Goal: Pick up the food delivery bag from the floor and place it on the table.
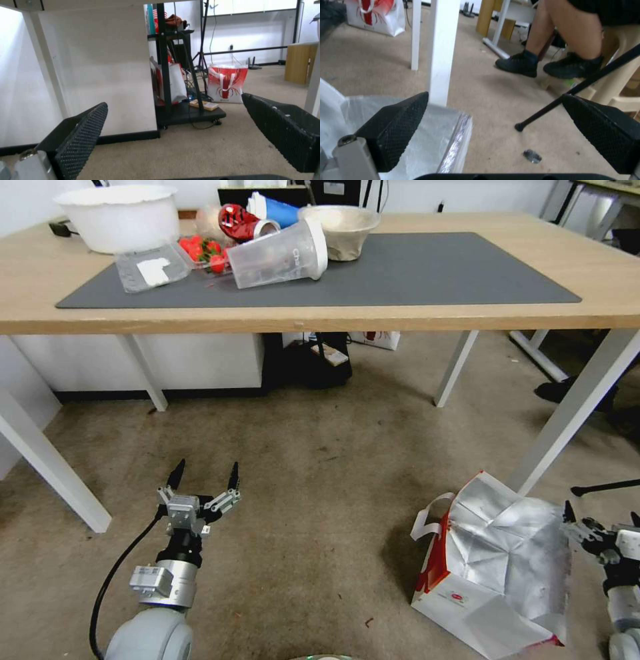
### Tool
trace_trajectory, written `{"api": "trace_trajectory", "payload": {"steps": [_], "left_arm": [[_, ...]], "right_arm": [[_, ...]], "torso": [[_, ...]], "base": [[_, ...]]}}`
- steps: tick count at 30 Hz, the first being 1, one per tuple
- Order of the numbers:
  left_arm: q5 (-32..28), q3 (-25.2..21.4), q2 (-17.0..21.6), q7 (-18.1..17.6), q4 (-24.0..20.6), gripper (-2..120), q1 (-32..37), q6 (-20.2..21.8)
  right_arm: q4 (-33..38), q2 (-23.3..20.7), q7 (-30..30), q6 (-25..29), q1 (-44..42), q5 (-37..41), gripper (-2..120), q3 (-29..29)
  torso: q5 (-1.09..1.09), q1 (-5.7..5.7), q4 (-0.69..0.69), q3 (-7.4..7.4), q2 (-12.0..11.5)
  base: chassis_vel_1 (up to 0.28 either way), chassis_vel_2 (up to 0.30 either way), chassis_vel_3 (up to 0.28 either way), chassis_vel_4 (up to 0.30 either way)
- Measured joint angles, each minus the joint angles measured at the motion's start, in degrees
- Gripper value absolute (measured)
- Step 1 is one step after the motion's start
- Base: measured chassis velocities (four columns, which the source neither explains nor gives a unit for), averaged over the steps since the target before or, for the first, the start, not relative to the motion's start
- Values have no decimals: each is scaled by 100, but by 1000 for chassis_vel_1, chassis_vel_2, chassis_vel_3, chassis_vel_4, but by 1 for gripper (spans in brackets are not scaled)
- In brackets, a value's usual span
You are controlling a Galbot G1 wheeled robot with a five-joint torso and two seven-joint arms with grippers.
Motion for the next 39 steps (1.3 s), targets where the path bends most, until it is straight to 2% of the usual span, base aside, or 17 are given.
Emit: {"api": "trace_trajectory", "payload": {"steps": [12, 18, 19, 22, 24, 26, 27, 29, 30, 34, 39], "left_arm": [[1, -24, -3, -27, -11, 100, 14, 0], [4, -26, -9, -38, -19, 100, 5, 0], [4, -26, -9, -38, -19, 100, 5, 0], [7, -29, -9, -50, 1, 100, -14, 0], [7, -28, -8, -52, 5, 100, -20, 0], [7, -24, -1, -56, 20, 100, -40, 0], [7, -24, -1, -56, 20, 100, -40, 0], [7, -23, 4, -60, 38, 100, -52, 1], [6, -23, 8, -61, 51, 100, -55, 1], [4, -23, 15, -62, 61, 100, -61, 2], [-10, -28, 27, -64, 68, 100, -73, 1]], "right_arm": [[-233, 25, 18, -288, 165, 168, 100, -304], [-351, 25, -45, -429, 242, 44, 82, -352], [-351, 25, -45, -429, 242, 44, 82, -352], [-349, 45, -87, -488, 228, 17, 65, -375], [-343, 54, -91, -491, 221, 12, 62, -379], [-311, 73, -91, -492, 213, 5, 52, -389], [-311, 73, -91, -492, 213, 5, 52, -389], [-296, 81, -92, -492, 209, 4, 43, -393], [-279, 89, -90, -492, 207, -2, 35, -394], [-269, 96, -81, -490, 207, -9, 25, -396], [-255, 120, -74, -465, 202, -25, 5, -397]], "torso": [[-1, 0, 0, 0, 0], [-1, 0, 0, 0, 0], [-1, 0, 0, 0, 0], [-1, 0, 0, 0, 1], [0, 0, 0, 0, 1], [0, 0, 0, 0, 1], [0, 0, 0, 0, 1], [0, 0, 0, 0, 1], [-1, 0, 0, 0, 1], [-1, 0, 0, 0, 1], [-1, 0, 0, 0, 1]], "base": [[0, 0, 0, 0], [0, 0, 0, 0], [0, 0, 0, 0], [0, 0, 0, 0], [0, 0, 0, 0], [0, 0, 0, 0], [0, 0, 0, 0], [0, 0, 0, 0], [0, 0, 0, 0], [0, 0, 0, 0], [0, 0, 0, 0]]}}
